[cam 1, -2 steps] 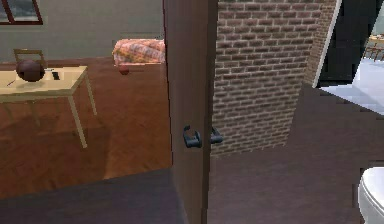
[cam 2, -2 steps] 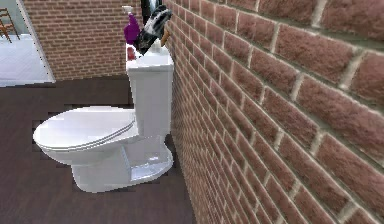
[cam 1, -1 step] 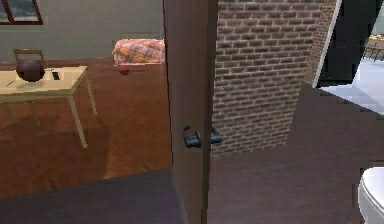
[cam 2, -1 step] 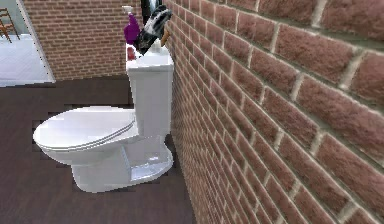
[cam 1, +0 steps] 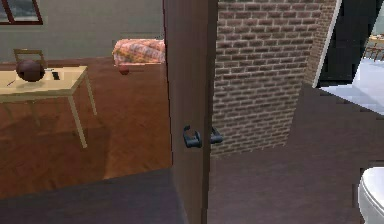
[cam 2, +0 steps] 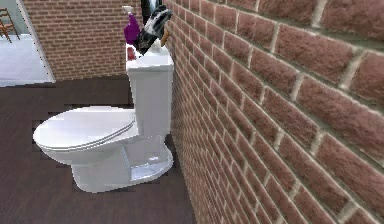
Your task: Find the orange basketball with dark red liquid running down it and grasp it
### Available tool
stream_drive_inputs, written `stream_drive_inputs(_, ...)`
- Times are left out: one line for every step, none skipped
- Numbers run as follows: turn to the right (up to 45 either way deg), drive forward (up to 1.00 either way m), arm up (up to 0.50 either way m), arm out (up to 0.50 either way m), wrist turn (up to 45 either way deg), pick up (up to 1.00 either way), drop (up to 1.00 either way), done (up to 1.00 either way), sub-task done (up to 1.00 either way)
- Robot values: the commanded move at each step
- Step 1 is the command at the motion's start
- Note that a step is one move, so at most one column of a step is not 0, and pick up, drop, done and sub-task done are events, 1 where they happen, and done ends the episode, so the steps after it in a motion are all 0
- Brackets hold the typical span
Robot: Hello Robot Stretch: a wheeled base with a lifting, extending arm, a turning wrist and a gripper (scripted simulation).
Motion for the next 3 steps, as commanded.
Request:
stream_drive_inputs(-33.0, 0.0, 0.0, 0.0, 0.0, 0.0, 0.0, 0.0, 0.0)
stream_drive_inputs(0.0, 0.45, 0.0, 0.0, 0.0, 0.0, 0.0, 0.0, 0.0)
stream_drive_inputs(15.0, 0.0, 0.0, 0.0, 0.0, 0.0, 0.0, 0.0, 0.0)
